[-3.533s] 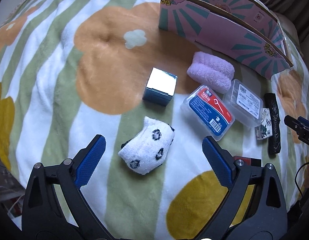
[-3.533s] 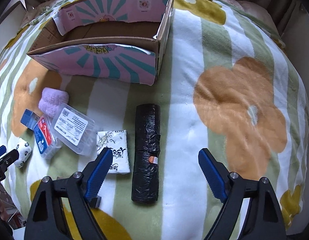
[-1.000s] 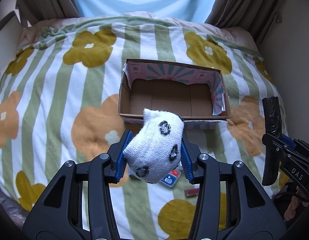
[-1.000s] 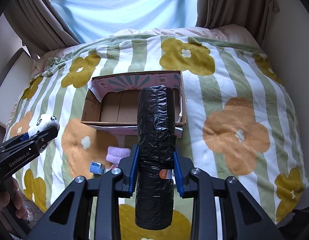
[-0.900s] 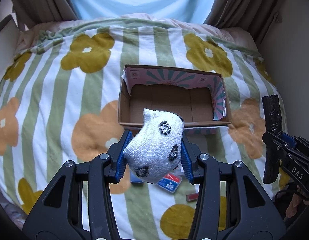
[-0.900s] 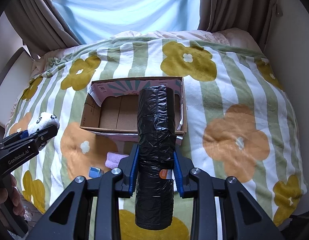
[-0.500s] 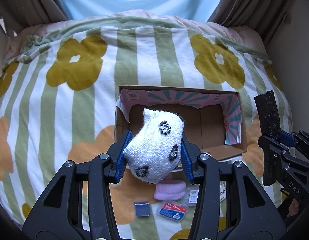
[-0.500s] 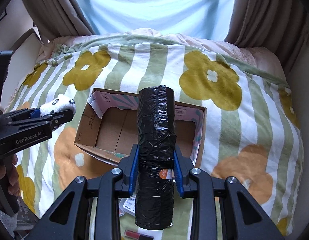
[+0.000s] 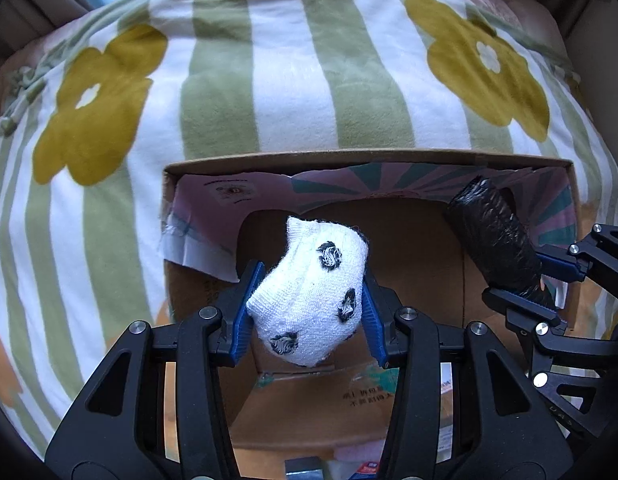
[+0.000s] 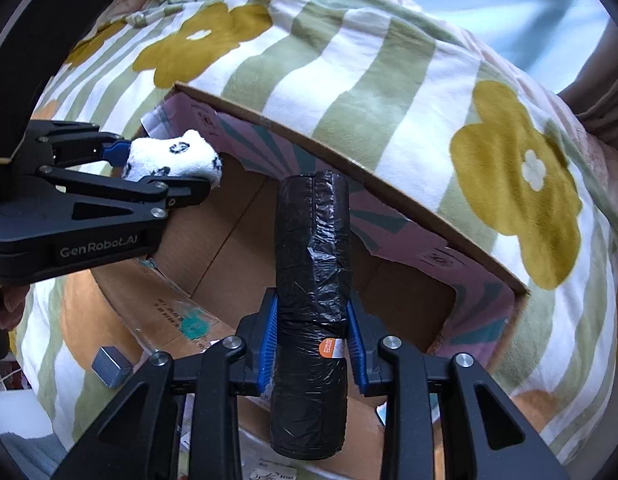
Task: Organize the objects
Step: 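Carry the sock and black cylinder over the cardboard box with both tools, then open the left tool dropping the sock while the right tool releases the cylinder into the box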
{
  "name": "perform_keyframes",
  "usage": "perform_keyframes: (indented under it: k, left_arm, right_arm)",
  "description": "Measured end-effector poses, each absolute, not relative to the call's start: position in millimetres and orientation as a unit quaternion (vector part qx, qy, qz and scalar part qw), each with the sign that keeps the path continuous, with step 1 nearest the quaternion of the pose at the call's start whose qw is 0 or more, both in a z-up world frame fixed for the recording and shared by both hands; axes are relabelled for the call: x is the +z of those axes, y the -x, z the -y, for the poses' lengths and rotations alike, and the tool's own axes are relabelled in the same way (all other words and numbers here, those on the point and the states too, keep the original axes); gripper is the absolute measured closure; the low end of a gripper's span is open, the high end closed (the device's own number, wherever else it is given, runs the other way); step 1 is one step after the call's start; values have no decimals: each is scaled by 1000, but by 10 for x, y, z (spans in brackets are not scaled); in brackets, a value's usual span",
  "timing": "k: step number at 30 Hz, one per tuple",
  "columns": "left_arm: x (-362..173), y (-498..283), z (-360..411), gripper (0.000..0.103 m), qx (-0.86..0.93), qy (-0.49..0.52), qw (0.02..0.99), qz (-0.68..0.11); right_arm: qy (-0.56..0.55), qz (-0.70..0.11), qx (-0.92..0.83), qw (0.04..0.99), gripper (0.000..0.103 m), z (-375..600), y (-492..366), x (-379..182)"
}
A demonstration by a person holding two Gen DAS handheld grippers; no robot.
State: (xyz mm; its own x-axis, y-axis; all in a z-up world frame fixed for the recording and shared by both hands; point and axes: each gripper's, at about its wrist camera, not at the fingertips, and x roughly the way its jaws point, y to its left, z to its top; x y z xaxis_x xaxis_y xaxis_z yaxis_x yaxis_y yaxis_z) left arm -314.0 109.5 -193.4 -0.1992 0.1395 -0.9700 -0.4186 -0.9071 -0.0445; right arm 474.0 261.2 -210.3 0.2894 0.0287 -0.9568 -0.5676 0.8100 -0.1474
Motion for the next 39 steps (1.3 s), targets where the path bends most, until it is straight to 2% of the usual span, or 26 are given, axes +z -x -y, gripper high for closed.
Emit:
perform_keyframes:
  k: [6, 13, 14, 15, 16, 18, 21, 31, 39]
  left_arm:
    - [-2274, 3210, -1213, 61, 752, 618, 187, -131]
    - [-2331, 3230, -1238, 61, 751, 619, 186, -139]
    - [-2303, 3223, -1240, 55, 754, 613, 187, -141]
    - [-2273, 3217, -1236, 44, 756, 610, 193, -136]
    - [-2243, 3211, -1234, 38, 756, 609, 207, -123]
    - [-2205, 3192, -1280, 1, 747, 613, 234, -108]
    - [-2174, 3150, -1416, 0, 751, 601, 230, -145]
    - [-2143, 3158, -1455, 0, 749, 607, 231, -132]
    - [-1900, 3101, -1366, 0, 756, 599, 235, -121]
  right_arm:
    - [244, -585, 208, 745, 74, -2562, -4884, -2522]
    - [243, -580, 217, 747, 74, -2536, -4808, -2548]
    - [249, -577, 215, 747, 73, -2540, -4788, -2543]
    - [253, -578, 215, 746, 62, -2538, -4765, -2542]
    - [252, -577, 218, 745, 32, -2529, -4734, -2532]
    - [244, -566, 233, 752, 1, -2502, -4656, -2492]
    - [241, -564, 245, 751, 1, -2474, -4546, -2479]
    - [250, -559, 231, 756, 1, -2375, -4248, -2464]
    - [249, -553, 220, 764, 1, -2274, -3966, -2232]
